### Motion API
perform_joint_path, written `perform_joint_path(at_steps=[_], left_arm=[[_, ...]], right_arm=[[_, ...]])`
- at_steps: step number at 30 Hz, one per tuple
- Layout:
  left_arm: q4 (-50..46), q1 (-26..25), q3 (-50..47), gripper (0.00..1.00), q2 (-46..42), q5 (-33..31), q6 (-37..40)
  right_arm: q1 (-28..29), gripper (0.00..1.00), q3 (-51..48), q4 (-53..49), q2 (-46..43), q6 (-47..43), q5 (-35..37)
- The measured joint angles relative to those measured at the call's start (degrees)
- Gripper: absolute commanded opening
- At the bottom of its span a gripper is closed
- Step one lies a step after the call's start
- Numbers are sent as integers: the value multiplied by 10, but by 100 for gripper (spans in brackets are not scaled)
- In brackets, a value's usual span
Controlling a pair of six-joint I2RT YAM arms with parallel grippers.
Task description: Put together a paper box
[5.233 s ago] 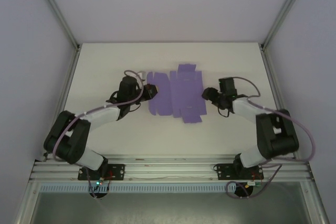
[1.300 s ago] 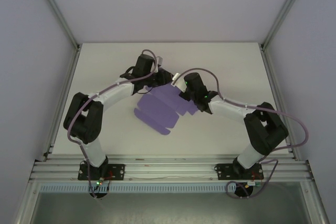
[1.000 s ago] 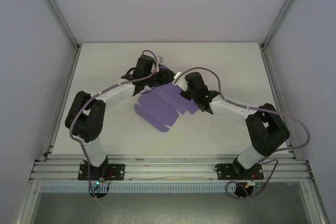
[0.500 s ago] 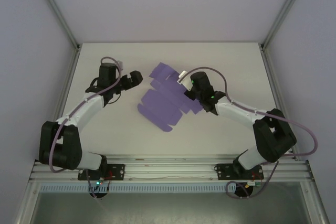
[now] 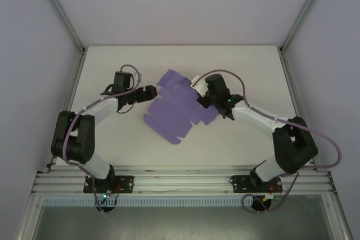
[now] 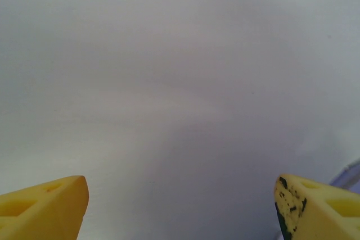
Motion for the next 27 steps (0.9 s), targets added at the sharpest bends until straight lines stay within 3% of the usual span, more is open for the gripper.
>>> perform_joint_path(at_steps=[4,8,14,17,19,22,23,27], left_arm=[[35,0,-44,87,-32,27,19],[50,0,-50,82,-39,56,38],[130,1,-48,55,-29,129,45],[145,1,-35,50,-12,167,50],[148,1,-33,37,-5,187,56],[155,1,-39,19,-5,196,65],[161,1,-43,18,-5,199,65],[185,0,-67,0,-9,207,63]], right_arm=[[-10,0,17,-26,0,4,-18],[-12,0,24,-40,0,9,-40],[-12,0,31,-72,0,17,-75],[-13,0,39,-76,0,24,-83],[-16,0,42,-76,0,31,-91],[-24,0,45,-76,0,44,-108],[-26,0,45,-76,0,47,-113],[-31,0,45,-84,0,54,-127]])
